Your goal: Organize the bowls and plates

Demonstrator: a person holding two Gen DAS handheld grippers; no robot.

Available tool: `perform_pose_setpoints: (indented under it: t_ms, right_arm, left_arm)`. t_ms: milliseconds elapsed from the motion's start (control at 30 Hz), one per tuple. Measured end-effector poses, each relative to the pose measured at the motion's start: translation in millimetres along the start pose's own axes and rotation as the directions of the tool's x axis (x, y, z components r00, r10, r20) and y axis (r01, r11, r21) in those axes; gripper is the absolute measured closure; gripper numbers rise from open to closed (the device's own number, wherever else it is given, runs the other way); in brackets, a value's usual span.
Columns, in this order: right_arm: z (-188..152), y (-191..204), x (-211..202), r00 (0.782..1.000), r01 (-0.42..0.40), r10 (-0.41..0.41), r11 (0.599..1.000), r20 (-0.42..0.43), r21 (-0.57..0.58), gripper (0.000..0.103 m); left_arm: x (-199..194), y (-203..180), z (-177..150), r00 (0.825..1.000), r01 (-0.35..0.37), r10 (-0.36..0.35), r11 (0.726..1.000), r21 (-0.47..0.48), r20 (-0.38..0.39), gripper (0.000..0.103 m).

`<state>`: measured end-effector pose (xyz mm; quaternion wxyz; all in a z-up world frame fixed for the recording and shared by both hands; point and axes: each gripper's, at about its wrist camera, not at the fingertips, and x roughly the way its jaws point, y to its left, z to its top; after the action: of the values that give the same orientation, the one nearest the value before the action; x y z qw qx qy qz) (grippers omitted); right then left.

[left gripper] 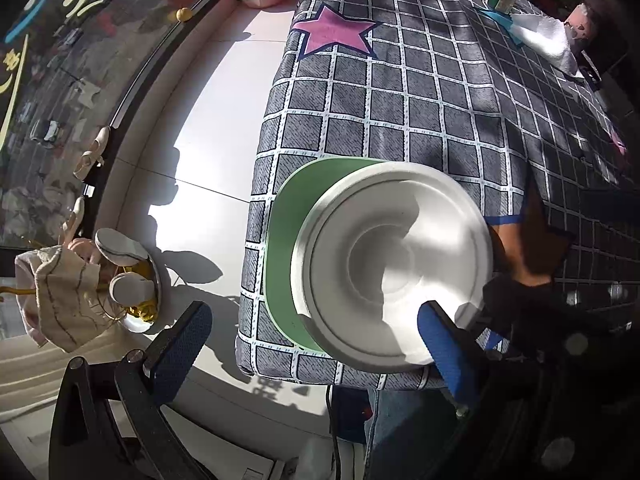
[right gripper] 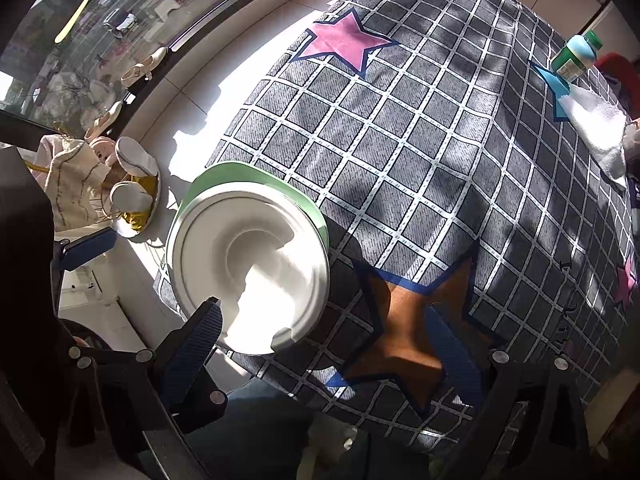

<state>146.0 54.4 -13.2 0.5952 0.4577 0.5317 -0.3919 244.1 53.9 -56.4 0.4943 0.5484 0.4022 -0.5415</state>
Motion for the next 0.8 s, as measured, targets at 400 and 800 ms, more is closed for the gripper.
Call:
perform_pose_setpoints:
  t_ms: [400,800]
  right_arm:
    - [-3.3,-1.6,-0.3,1.0,-0.01,0.01,1.0,0.001,0.018,0.002]
    - [-2.5,1.4,-1.8,1.0,-0.005,0.004,1.0,0.007,0.011,0.002]
  left_arm:
    - [-0.3,-0.9,-2.0,1.0,-0.003,0.003,1.0,0.005,0.002,0.0]
    - [-1.9,1.7,-2.2,1.0,0.0,0.0,1.0,0.0,0.01,0.0]
